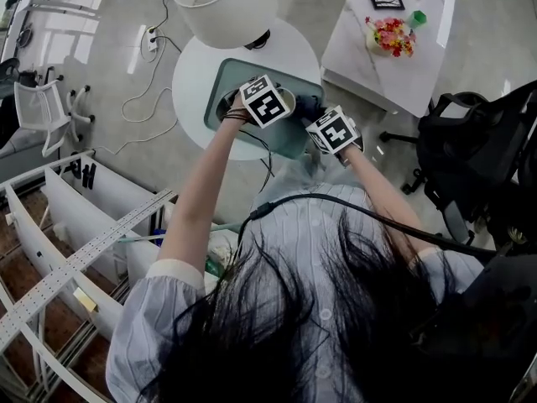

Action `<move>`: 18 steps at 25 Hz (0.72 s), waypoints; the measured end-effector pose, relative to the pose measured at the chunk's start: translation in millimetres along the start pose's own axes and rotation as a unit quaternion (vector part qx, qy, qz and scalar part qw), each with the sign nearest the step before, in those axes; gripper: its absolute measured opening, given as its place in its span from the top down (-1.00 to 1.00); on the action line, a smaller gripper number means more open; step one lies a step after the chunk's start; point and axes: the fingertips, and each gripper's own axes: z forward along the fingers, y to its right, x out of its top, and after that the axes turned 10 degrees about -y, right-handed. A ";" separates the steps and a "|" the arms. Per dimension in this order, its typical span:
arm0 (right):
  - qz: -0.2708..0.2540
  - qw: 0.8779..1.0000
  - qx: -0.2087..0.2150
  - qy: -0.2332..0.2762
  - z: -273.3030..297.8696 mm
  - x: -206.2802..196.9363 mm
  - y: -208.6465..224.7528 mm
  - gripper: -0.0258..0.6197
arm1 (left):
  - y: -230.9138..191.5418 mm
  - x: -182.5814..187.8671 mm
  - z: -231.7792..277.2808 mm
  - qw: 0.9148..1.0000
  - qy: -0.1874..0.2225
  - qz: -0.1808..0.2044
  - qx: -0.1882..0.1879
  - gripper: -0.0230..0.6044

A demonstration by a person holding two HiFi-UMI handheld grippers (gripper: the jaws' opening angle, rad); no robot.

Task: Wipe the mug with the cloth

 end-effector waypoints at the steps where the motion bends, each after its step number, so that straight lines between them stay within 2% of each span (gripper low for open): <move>1: -0.001 1.000 0.000 -0.001 0.6 -0.8 0.1 0.63 | -0.7 -1.1 -0.3 1.000 0.003 -0.023 -0.001 0.78; 6: -0.007 1.000 0.002 -0.005 2.5 -1.9 -1.3 0.63 | -6.3 -8.8 -2.7 0.991 0.018 -0.133 0.006 0.78; 8: -0.009 1.000 0.003 -0.006 2.4 -2.2 -3.1 0.63 | -7.5 -12.4 -3.9 0.984 0.026 -0.176 0.009 0.78; 10: -0.012 1.000 0.003 -0.006 1.9 -2.3 -4.3 0.63 | -8.6 -15.9 -5.2 0.974 0.032 -0.226 0.006 0.78; 13: -0.015 1.000 0.002 -0.007 0.9 -2.4 -5.3 0.63 | -12.4 -25.2 -5.3 0.949 0.040 -0.312 -0.001 0.78; 18: -0.016 1.000 0.004 -0.005 0.5 -2.7 -6.7 0.63 | -14.4 -39.0 -18.8 0.894 0.061 -0.444 0.006 0.78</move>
